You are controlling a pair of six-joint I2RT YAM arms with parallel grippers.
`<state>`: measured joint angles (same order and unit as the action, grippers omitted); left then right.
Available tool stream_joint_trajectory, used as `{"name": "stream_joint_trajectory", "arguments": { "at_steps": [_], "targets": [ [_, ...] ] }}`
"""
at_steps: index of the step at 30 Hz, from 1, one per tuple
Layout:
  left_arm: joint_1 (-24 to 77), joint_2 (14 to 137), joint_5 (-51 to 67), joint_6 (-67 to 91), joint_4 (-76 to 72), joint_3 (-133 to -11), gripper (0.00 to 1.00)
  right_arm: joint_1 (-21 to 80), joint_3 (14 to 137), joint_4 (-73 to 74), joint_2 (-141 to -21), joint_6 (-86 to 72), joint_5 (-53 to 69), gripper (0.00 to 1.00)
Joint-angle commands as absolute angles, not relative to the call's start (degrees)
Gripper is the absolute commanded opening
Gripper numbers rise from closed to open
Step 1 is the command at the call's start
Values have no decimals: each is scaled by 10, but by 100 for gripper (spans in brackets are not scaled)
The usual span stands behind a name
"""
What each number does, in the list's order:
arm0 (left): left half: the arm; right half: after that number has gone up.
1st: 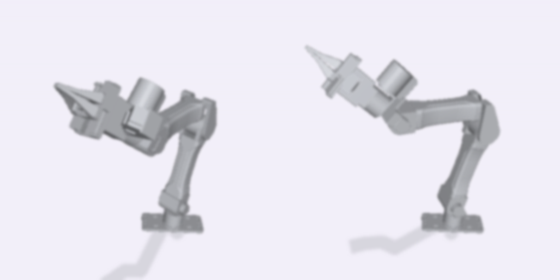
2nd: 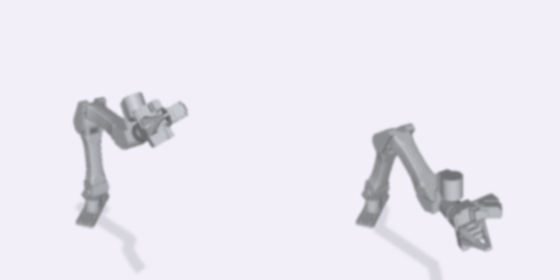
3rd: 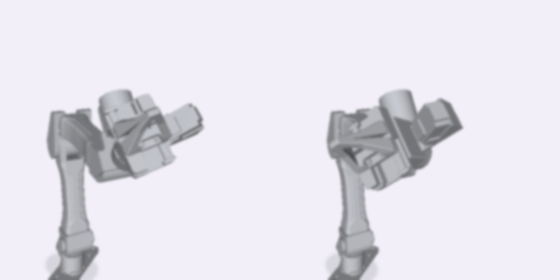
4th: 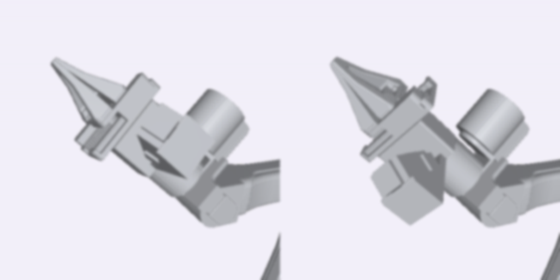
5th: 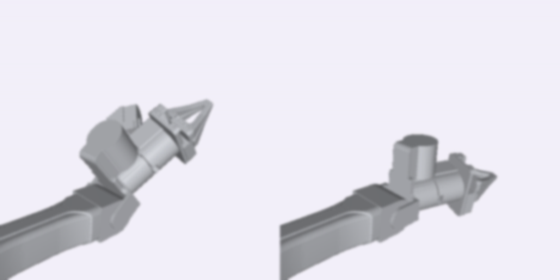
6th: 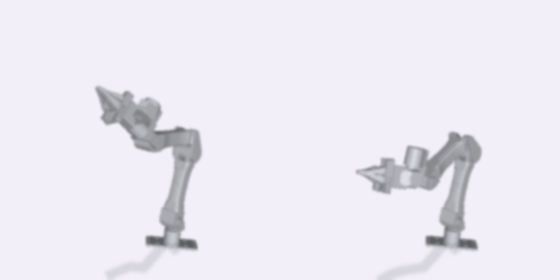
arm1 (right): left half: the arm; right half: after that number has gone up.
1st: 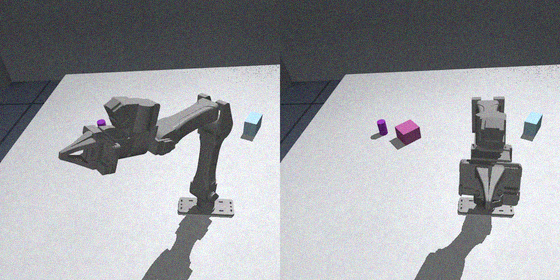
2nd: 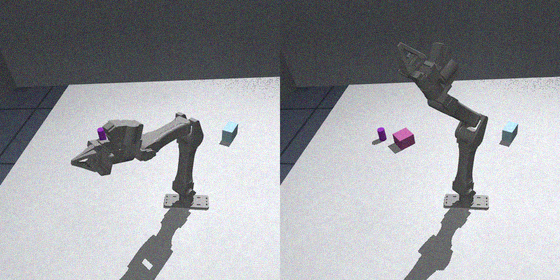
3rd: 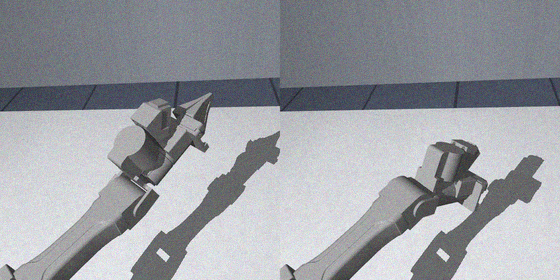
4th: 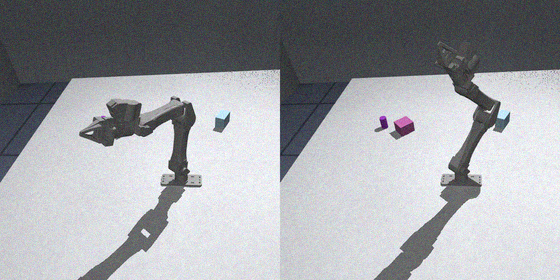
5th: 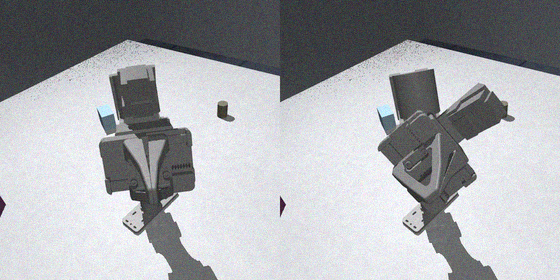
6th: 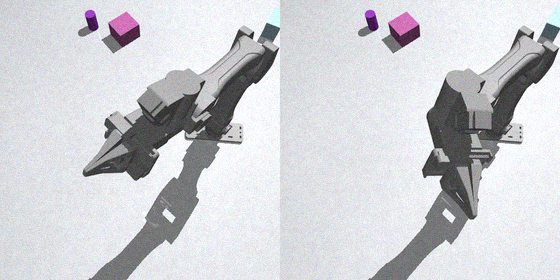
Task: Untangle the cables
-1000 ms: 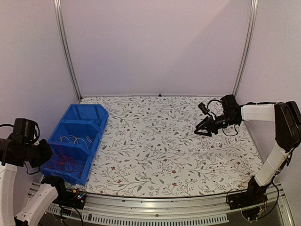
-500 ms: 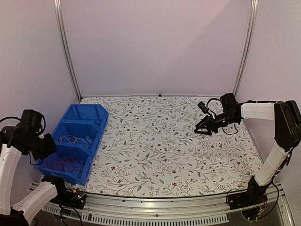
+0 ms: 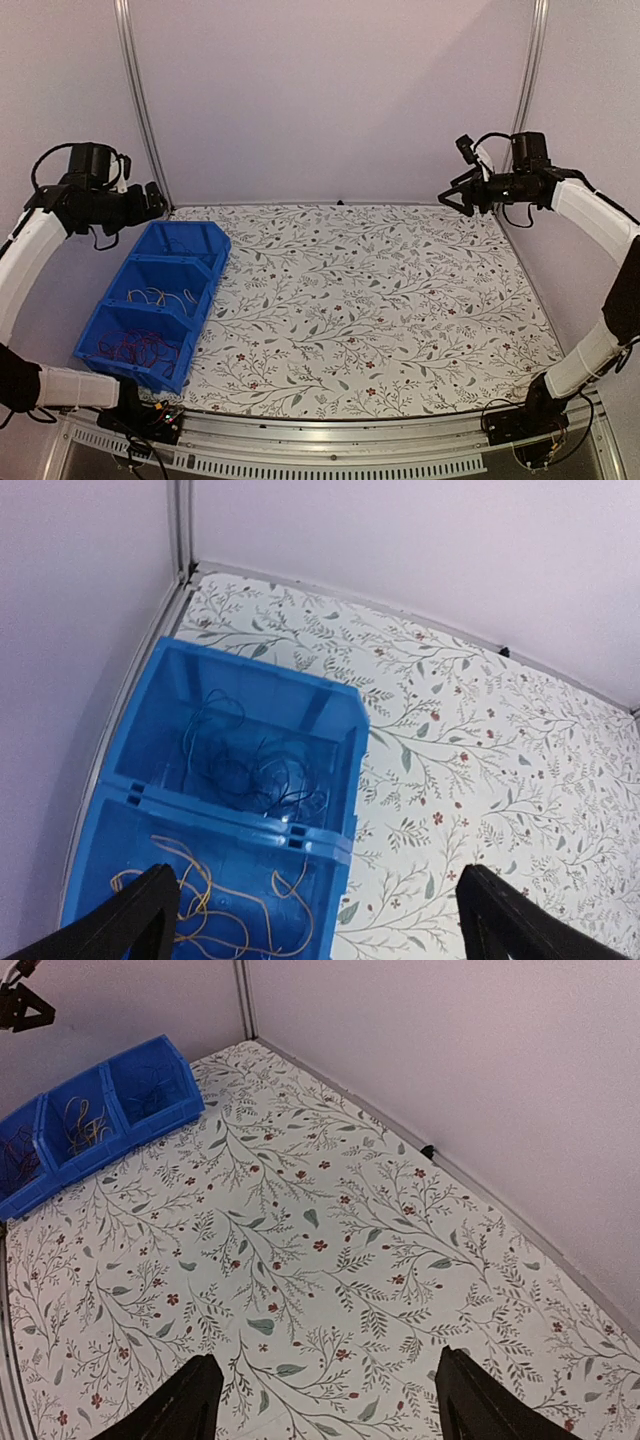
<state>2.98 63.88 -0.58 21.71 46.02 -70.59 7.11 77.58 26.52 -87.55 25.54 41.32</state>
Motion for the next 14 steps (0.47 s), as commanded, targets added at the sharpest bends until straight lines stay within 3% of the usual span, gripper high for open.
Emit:
{"name": "stream_joint_trajectory", "arguments": {
  "at_steps": [1,7,14],
  "targets": [
    [88,698,25,143,326,-750,100,44,819,240,-833,170,336,96],
    [176,793,15,106,290,-808,100,44,813,192,-779,104,209,99],
    [247,812,-24,93,222,-832,100,44,754,160,-723,110,177,99]
  ]
}}
